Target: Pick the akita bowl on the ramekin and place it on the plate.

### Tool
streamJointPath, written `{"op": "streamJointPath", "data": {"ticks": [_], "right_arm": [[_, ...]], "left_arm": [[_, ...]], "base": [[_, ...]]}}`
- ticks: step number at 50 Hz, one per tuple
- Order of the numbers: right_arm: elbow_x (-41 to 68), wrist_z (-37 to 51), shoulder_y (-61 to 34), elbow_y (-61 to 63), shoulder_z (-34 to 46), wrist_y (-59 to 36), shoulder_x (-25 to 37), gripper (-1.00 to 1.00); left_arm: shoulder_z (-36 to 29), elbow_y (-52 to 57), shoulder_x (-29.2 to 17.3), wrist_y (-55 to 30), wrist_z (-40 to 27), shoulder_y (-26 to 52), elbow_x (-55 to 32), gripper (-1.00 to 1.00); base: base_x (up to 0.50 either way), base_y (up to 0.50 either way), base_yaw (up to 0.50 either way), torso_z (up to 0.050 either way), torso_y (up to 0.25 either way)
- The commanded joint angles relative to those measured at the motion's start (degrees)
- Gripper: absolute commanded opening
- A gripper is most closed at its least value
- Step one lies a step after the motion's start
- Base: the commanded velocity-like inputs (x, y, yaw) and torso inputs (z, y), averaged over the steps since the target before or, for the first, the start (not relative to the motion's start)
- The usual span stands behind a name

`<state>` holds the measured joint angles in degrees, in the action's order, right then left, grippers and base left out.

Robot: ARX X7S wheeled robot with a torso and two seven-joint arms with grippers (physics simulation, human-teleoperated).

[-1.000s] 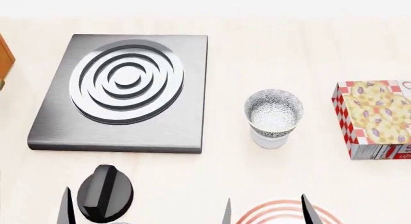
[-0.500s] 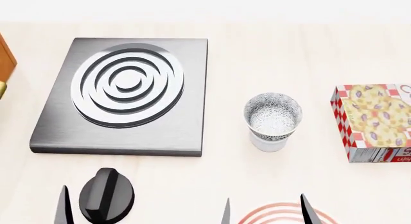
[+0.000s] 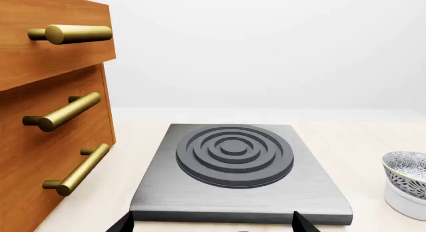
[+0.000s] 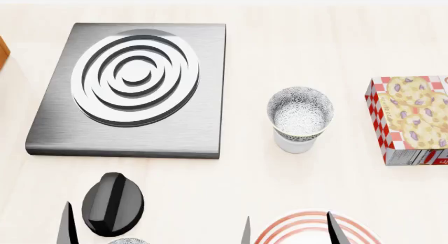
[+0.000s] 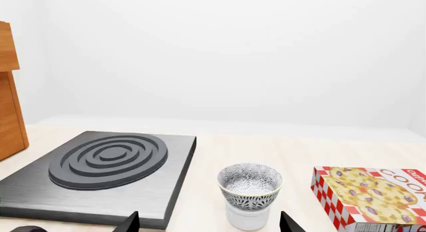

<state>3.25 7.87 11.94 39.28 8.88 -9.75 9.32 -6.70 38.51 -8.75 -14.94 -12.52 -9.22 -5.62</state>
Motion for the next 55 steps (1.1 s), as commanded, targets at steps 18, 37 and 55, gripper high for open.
{"op": "streamJointPath", "data": {"ticks": [18, 37, 55], "right_arm": [[8.9, -5.7, -32.7, 19.7, 1.6, -57.0, 6.8, 1.00], [9.4, -13.6, -58.9, -3.9, 13.3, -65.5, 16.7, 1.00], [7.6, -29.6, -80.2, -31.8, 37.7, -61.2, 20.0, 1.00]], "left_arm": [[0.7, 0.6, -1.4, 1.7, -0.3, -0.7, -2.6, 1.00], [-0.4, -0.2, -2.3, 1.5, -1.0, -0.5, -2.6, 1.00], [-0.9, -0.6, -3.1, 2.1, -1.6, -0.3, -2.9, 1.00]], "base": [[0.00, 0.00, 0.00, 0.000, 0.000], [0.00, 0.00, 0.00, 0.000, 0.000], [0.00, 0.00, 0.00, 0.000, 0.000]]}}
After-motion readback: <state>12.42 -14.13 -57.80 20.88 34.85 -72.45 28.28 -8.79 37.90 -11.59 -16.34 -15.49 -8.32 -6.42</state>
